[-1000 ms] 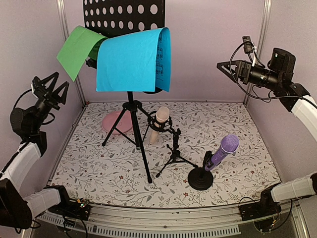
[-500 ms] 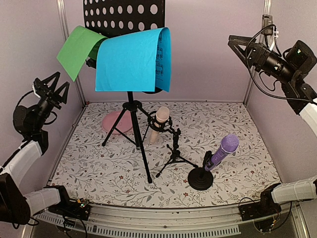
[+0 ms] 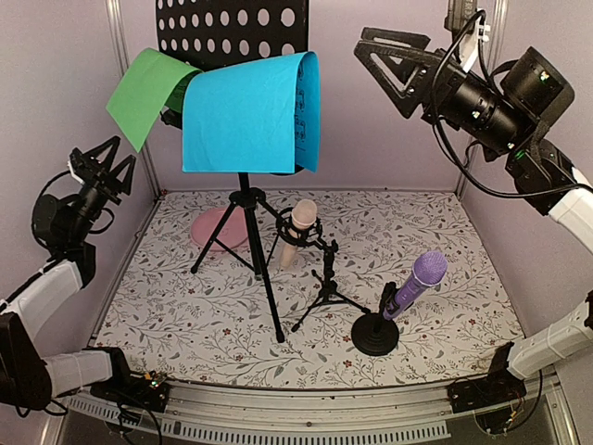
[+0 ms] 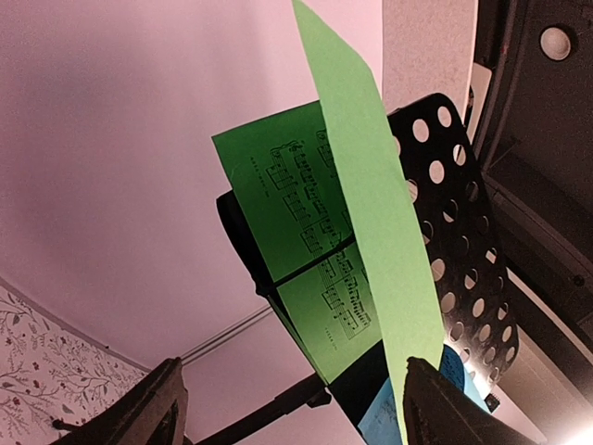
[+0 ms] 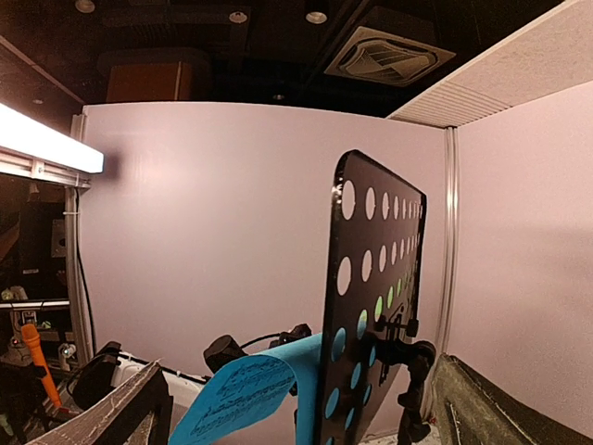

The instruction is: Pack up the instrument practice props

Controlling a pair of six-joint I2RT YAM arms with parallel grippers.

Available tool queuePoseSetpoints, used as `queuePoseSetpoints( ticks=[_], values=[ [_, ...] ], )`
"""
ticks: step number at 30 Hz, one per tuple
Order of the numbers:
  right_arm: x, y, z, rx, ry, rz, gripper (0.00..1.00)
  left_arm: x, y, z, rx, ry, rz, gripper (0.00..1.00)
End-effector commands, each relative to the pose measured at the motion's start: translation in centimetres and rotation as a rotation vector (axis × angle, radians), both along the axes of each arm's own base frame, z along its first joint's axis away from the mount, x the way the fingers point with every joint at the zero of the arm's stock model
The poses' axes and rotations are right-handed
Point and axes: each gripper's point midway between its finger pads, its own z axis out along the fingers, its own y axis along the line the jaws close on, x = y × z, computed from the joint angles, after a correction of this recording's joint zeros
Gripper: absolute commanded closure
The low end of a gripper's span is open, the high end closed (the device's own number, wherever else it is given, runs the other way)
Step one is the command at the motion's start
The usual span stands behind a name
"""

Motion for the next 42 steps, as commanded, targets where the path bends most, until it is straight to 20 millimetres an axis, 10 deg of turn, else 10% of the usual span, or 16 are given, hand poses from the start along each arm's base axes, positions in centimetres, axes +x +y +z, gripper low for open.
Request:
queuePoseSetpoints(
  ticks=[1,10,23,42],
  values=[
    [-0.4,1.4,1.1,-0.005,-0.077,-0.097,0.01,-0.2,0.3,-0.9,-0.004,0.016,0.037,0.19],
    [-2.1,4.2,2.6,-0.014,-0.125,-0.079,0.01,-0.3,0.2,-1.5,-0.005,0.029,0.036,0.18],
    [0.4,6.3,3.0,0.04,-0.06,-0.279,0.05,-0.7,-0.2,-1.2,0.011,0.024,0.027,0.18],
    [1.2,5.9,4.8,0.157,0.023,-0.341,0.14,-1.2,-0.6,-0.6,0.061,0.034,0.024,0.18]
  ],
)
